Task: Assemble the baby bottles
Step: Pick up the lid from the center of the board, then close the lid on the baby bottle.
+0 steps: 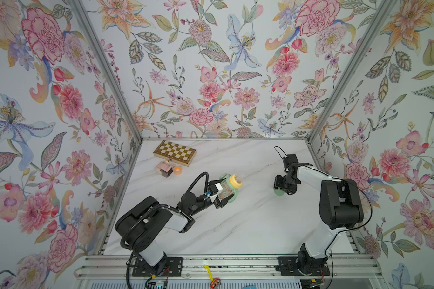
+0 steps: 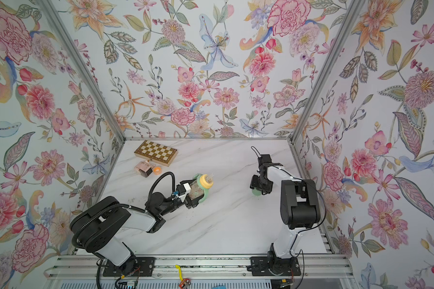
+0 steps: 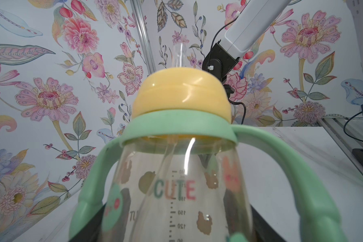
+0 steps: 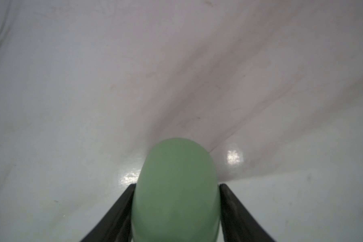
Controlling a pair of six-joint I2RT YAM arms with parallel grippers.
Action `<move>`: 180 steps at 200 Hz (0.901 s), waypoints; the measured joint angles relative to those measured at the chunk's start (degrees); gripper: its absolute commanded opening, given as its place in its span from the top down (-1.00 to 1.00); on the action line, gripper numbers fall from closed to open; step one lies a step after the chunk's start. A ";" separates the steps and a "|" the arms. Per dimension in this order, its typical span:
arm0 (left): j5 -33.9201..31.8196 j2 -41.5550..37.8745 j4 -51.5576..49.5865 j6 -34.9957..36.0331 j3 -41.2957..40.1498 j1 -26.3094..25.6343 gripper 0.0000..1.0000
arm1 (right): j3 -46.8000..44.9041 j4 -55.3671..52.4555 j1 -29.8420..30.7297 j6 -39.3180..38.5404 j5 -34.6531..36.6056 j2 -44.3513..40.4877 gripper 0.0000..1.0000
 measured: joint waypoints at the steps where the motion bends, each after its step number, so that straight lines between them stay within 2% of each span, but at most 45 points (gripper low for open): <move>1: 0.00 0.00 0.00 0.00 0.00 0.00 1.00 | 0.00 0.00 0.00 -0.02 0.02 0.00 -0.13; 20: 0.00 0.00 0.00 0.00 0.00 0.00 1.00 | 0.00 0.09 0.00 -0.13 0.50 -0.02 0.01; 55: -0.02 0.00 0.00 0.00 0.00 0.00 1.00 | -0.72 -0.04 0.28 -0.48 0.76 -1.90 0.04; 89: 0.02 0.00 0.00 -0.02 0.00 0.00 1.00 | -1.01 -1.55 2.23 -1.57 -0.55 -12.55 0.04; 108: 0.50 0.00 0.00 -0.17 0.09 0.00 1.00 | -0.63 -1.42 3.37 -2.84 -6.05 -21.33 0.05; 134: 1.27 0.00 0.00 -0.24 0.55 0.00 1.00 | 1.07 1.09 4.55 -2.60 -18.80 -31.47 0.04; 157: 1.90 0.00 0.00 -0.66 0.96 0.00 1.00 | 3.96 4.07 8.72 -1.53 -29.20 -34.25 0.02; 180: 2.40 0.00 0.00 -1.09 1.20 0.00 1.00 | 5.20 6.16 14.95 -0.63 -35.67 -34.23 0.02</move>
